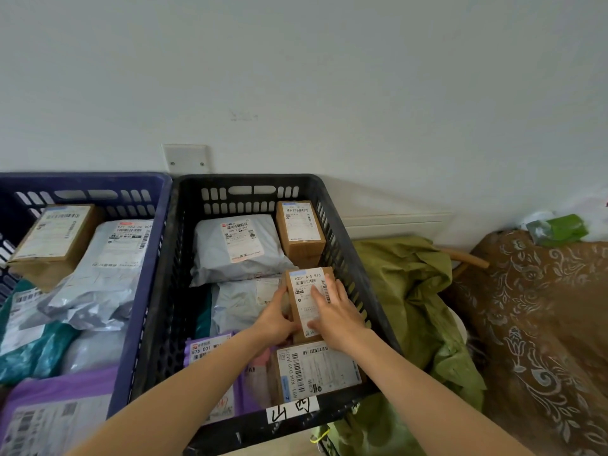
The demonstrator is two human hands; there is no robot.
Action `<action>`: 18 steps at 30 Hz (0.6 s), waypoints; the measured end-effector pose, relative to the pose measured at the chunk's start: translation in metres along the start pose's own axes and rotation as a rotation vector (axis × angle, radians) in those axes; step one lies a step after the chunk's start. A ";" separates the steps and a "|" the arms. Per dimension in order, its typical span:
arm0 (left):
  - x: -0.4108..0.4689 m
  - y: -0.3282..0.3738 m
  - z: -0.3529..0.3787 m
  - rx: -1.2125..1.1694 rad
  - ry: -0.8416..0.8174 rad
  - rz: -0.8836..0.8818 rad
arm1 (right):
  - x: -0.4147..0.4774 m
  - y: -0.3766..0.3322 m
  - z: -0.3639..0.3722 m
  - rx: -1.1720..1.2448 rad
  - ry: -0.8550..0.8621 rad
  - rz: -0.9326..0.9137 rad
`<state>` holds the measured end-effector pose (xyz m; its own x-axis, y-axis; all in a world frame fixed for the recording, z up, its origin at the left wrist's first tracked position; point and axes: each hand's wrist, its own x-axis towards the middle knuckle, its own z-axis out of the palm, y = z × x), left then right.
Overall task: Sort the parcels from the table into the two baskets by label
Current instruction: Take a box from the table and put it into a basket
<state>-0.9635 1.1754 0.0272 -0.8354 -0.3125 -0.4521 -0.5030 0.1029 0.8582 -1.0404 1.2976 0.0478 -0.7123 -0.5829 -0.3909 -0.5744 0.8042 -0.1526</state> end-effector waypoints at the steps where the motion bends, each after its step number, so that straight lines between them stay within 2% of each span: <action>1: -0.001 0.001 0.001 0.010 -0.001 0.002 | 0.001 0.001 0.000 0.010 -0.010 -0.009; 7: -0.002 -0.002 0.001 0.034 -0.017 0.017 | 0.003 0.001 0.004 0.134 -0.091 -0.001; 12: -0.006 0.003 -0.006 0.012 -0.068 -0.071 | 0.008 0.004 -0.002 0.166 -0.096 -0.022; 15: -0.008 0.008 -0.013 -0.052 -0.025 -0.113 | 0.009 0.006 -0.009 0.237 -0.067 -0.036; 18: -0.017 0.019 -0.022 -0.057 0.033 -0.069 | 0.008 0.005 -0.020 0.338 -0.023 -0.088</action>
<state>-0.9543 1.1613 0.0565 -0.7909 -0.3478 -0.5035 -0.5450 0.0262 0.8380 -1.0570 1.2944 0.0616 -0.6543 -0.6522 -0.3828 -0.4645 0.7461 -0.4771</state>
